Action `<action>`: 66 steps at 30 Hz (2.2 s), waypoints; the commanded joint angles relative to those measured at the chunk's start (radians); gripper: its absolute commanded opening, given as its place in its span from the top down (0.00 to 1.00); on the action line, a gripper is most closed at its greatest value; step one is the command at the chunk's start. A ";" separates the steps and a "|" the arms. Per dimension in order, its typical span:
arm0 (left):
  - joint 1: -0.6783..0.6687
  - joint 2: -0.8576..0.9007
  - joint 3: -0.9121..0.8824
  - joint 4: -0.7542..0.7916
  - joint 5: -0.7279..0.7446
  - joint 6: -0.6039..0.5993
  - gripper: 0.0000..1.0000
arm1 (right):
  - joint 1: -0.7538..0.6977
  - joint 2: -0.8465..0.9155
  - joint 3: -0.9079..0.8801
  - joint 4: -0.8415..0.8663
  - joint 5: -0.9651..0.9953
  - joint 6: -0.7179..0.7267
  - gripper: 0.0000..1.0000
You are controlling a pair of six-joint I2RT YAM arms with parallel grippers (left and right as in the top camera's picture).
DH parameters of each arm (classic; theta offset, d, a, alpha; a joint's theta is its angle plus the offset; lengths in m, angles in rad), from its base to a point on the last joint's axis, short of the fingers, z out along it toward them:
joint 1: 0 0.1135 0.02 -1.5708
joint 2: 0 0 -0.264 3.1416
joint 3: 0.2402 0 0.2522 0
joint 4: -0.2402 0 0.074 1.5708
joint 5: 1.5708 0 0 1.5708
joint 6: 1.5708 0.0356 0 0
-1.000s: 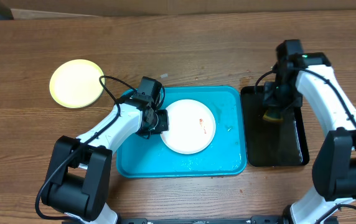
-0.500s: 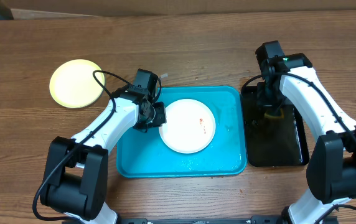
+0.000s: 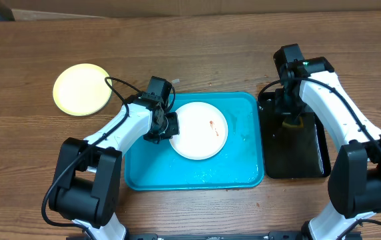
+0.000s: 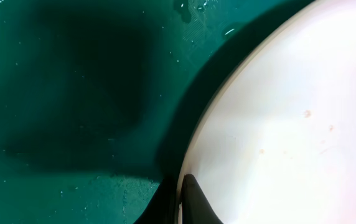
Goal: Clean dirty plates on tray and stack at the side
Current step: 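Scrub the white plate with the sponge in the right gripper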
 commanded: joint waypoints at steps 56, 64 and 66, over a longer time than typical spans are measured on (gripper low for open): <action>-0.002 0.018 -0.004 0.004 0.076 -0.006 0.96 | 0.458 0.262 -0.017 0.282 -0.401 -0.015 0.96; -0.002 0.018 -0.004 0.006 0.076 -0.006 0.96 | 0.439 0.261 -0.015 0.365 -0.823 -0.072 0.96; -0.002 0.018 -0.004 0.006 0.076 -0.006 0.96 | 0.423 0.259 0.002 0.379 -0.886 -0.081 0.96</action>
